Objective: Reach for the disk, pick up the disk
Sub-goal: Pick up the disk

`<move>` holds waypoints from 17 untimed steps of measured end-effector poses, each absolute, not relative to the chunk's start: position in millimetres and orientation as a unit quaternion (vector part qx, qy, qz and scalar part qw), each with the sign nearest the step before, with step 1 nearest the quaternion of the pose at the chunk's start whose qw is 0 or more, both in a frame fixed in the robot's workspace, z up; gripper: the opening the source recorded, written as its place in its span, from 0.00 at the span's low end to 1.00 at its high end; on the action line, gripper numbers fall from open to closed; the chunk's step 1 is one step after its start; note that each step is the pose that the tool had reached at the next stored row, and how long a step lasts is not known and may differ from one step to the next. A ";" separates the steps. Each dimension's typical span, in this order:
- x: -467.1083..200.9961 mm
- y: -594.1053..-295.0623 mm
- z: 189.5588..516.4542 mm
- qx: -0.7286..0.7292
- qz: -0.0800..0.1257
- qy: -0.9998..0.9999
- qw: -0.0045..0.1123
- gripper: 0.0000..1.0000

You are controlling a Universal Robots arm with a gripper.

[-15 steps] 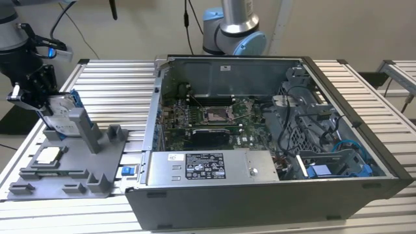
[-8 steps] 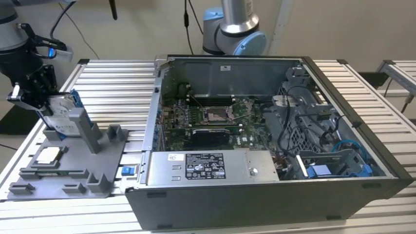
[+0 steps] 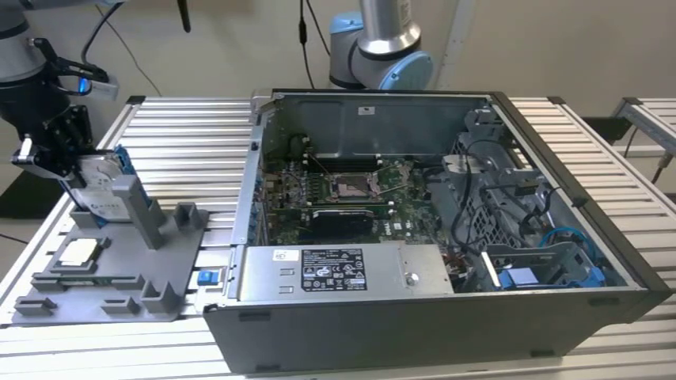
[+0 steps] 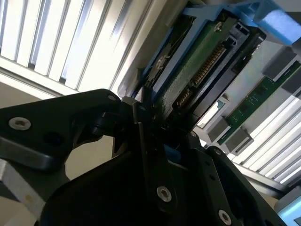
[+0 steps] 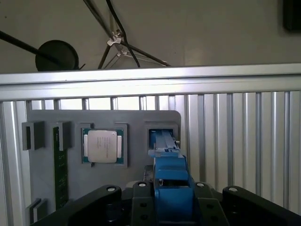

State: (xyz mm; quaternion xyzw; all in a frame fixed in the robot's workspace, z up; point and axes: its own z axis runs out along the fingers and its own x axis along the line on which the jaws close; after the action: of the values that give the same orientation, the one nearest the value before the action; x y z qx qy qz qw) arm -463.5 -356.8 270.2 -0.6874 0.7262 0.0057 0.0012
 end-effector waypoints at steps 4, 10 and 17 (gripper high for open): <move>-463.5 -356.7 270.3 -0.687 0.006 0.726 0.001 0.00; -463.5 -356.7 270.2 -0.687 0.007 0.726 0.002 0.00; -463.5 -356.7 275.2 -0.687 0.007 0.726 0.002 0.00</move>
State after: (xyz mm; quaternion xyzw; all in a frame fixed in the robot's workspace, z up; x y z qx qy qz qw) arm -463.5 -356.7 275.2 -0.6874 0.7262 0.0070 0.0025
